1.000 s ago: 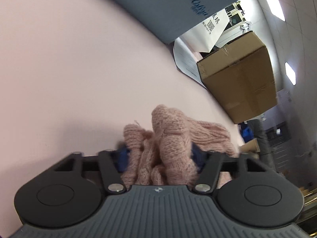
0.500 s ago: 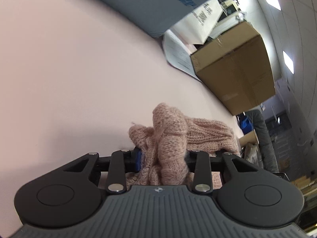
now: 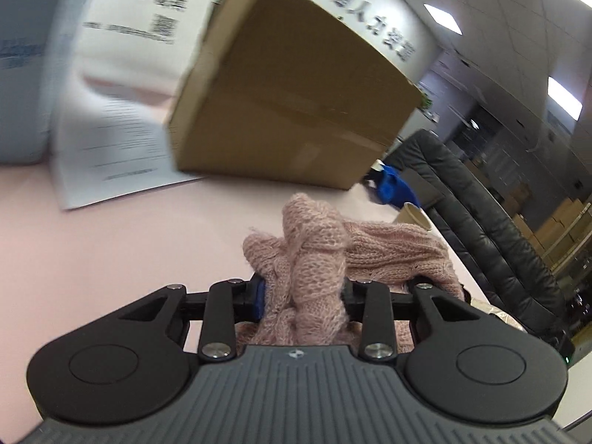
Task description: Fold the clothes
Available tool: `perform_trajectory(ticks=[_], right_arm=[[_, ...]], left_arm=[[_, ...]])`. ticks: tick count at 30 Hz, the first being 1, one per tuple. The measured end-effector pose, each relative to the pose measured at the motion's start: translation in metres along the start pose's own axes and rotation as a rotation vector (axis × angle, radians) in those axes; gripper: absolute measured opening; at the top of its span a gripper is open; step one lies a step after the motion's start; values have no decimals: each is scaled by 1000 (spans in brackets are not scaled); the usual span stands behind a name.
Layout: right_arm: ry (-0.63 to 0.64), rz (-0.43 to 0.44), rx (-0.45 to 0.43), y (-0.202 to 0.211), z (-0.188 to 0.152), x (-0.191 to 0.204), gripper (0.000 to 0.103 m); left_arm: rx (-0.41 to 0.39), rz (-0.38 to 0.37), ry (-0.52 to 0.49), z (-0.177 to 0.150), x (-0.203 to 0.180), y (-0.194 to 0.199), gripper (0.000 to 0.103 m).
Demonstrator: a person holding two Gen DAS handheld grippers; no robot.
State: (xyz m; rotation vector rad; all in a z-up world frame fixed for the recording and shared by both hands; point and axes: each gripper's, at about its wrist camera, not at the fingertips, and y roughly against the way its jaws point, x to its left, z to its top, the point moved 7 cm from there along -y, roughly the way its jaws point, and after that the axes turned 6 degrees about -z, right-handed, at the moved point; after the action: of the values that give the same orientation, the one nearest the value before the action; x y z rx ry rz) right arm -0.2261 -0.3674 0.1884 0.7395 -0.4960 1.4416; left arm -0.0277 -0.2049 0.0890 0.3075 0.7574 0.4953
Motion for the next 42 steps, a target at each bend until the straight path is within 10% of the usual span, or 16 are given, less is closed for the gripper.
perform_trajectory(ticks=[6,16,19,21,26,31,33,37,42], right_arm=[[49,-199,-176,-16,40,-43,28],[78,-449,-36,-79,17,-93,28],[101,-471,-39,-82,12,-94,32],[99,-480,-56,-80,9,-94,35],[143,-481,-163,-65,11,-83,74],[208,-473,-377,-34,27,-63,73],[243,-426,-477,-19,32,-51,67],[428,-412,-374,-30,17,-30,13],[632,-529,-188,-57,-11,-25,8]], left_arm=[[-28,28,-125,17,-31,-89,30],[85,58,-33,4,27,-177,32],[85,72,-34,1,32,-177,46],[61,137,-11,1,39,-172,86],[17,148,53,-1,49,-150,89],[-185,226,40,19,50,-111,89],[-289,260,-13,25,42,-92,90],[-288,270,-245,19,9,-89,90],[-104,362,-604,-26,-23,-131,79]])
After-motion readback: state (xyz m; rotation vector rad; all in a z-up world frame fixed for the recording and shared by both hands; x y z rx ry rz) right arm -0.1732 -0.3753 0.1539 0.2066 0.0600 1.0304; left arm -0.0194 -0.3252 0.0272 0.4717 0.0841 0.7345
